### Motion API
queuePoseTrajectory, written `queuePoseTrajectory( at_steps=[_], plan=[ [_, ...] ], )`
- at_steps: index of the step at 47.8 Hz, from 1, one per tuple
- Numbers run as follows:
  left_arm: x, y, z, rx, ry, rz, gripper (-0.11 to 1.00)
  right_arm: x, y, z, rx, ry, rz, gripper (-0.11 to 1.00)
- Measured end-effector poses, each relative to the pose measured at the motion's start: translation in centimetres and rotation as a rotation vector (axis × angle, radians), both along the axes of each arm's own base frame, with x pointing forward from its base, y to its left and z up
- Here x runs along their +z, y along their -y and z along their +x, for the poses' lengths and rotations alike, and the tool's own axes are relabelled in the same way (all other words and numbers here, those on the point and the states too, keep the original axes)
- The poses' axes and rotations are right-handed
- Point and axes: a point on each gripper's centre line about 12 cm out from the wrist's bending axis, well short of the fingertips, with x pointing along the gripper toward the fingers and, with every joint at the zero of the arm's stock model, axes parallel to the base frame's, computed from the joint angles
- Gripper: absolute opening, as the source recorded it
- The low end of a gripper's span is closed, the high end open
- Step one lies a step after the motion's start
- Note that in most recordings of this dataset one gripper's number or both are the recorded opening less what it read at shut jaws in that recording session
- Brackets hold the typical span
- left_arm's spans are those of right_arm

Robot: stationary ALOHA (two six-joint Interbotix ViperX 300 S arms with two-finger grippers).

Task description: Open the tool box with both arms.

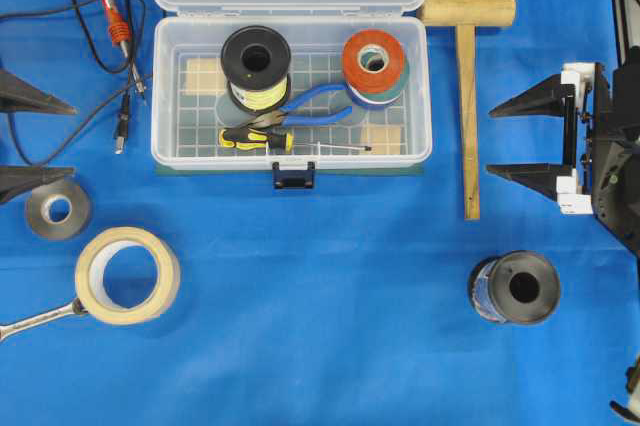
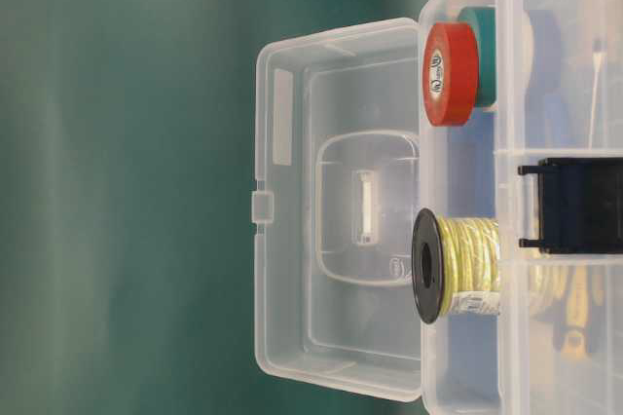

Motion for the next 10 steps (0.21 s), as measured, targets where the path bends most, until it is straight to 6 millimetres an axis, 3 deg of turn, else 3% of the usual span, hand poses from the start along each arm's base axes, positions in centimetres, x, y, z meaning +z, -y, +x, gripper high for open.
queuePoseTrajectory(
  at_steps=[10],
  plan=[
    [0.07, 0.01, -0.02, -0.001, -0.003, 0.001, 0.88, 0.0, -0.03, 0.0, 0.003, 0.0, -0.003, 0.85]
  ],
)
